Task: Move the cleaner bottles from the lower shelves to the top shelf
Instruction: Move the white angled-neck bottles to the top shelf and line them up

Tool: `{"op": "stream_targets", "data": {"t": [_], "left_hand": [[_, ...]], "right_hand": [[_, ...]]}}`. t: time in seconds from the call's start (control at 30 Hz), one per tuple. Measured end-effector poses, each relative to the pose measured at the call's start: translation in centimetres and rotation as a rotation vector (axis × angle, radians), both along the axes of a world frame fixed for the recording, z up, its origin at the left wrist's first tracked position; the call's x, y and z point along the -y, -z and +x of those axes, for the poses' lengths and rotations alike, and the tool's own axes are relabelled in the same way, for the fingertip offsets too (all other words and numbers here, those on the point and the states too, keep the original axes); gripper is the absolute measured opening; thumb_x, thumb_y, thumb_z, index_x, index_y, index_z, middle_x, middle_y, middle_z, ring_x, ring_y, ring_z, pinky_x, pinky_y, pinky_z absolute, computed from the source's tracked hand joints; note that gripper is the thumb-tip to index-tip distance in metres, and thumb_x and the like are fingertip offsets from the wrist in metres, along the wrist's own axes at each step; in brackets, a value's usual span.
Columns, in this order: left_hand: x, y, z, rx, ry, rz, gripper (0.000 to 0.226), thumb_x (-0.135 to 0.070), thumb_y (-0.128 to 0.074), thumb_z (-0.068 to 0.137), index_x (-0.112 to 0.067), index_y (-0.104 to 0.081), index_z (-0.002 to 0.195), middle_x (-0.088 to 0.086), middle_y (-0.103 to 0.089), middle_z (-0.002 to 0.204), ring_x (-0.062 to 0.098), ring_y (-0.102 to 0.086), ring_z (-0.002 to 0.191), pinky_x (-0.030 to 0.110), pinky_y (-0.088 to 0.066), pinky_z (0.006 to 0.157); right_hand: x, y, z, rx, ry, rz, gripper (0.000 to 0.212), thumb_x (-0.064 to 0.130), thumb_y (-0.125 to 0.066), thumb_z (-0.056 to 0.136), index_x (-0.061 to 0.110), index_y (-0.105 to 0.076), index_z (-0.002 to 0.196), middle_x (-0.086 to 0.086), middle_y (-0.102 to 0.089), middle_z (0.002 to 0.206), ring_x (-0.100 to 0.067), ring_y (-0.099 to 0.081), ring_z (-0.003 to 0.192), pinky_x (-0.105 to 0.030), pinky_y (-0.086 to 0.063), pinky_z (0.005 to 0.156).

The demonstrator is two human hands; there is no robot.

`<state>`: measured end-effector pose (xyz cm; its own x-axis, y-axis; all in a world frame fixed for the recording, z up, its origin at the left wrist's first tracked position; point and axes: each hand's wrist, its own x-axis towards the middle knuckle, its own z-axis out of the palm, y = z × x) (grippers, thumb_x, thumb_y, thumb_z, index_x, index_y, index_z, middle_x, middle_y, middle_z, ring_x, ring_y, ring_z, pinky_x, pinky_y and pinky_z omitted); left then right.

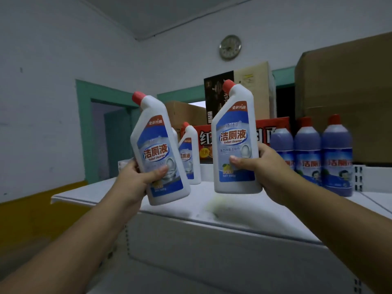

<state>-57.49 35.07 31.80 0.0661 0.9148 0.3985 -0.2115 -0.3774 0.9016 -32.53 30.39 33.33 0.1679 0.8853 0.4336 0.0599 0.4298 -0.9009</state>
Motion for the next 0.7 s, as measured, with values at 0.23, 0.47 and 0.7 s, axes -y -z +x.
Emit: {"op": "stream_targets", "data": {"t": [0.23,0.47,0.7], "left_hand": [[-10.5,-0.2,1.5,-0.051,-0.014,-0.028,0.05,-0.017,-0.079,0.059,-0.022,-0.06,0.105,0.005,-0.071,0.106,0.027,-0.067,0.098,0.059,-0.051,0.087],[-18.7,1.0,3.6,-0.212,0.068,-0.017,0.058,-0.019,-0.079,0.064,-0.022,-0.053,0.116,0.0,-0.067,0.108,0.023,-0.063,0.102,0.055,-0.049,0.092],[-22.5,2.6,4.8,-0.309,0.149,0.028,0.055,-0.02,-0.079,0.069,-0.03,-0.047,0.112,-0.003,-0.062,0.115,0.019,-0.059,0.108,0.047,-0.051,0.094]], "right_hand": [[-7.9,-1.7,0.2,0.046,0.057,-0.043,0.037,0.012,-0.077,0.069,0.021,-0.059,0.1,-0.002,-0.067,0.097,-0.018,-0.065,0.085,-0.031,-0.052,0.063],[-14.8,0.0,-0.8,0.087,0.18,-0.125,0.036,0.013,-0.079,0.068,0.021,-0.061,0.099,-0.002,-0.069,0.097,-0.018,-0.067,0.086,-0.031,-0.055,0.064],[-19.9,2.5,-1.3,0.178,0.277,-0.132,0.044,0.01,-0.081,0.067,0.025,-0.06,0.103,0.006,-0.071,0.095,-0.009,-0.07,0.079,-0.02,-0.054,0.053]]}}
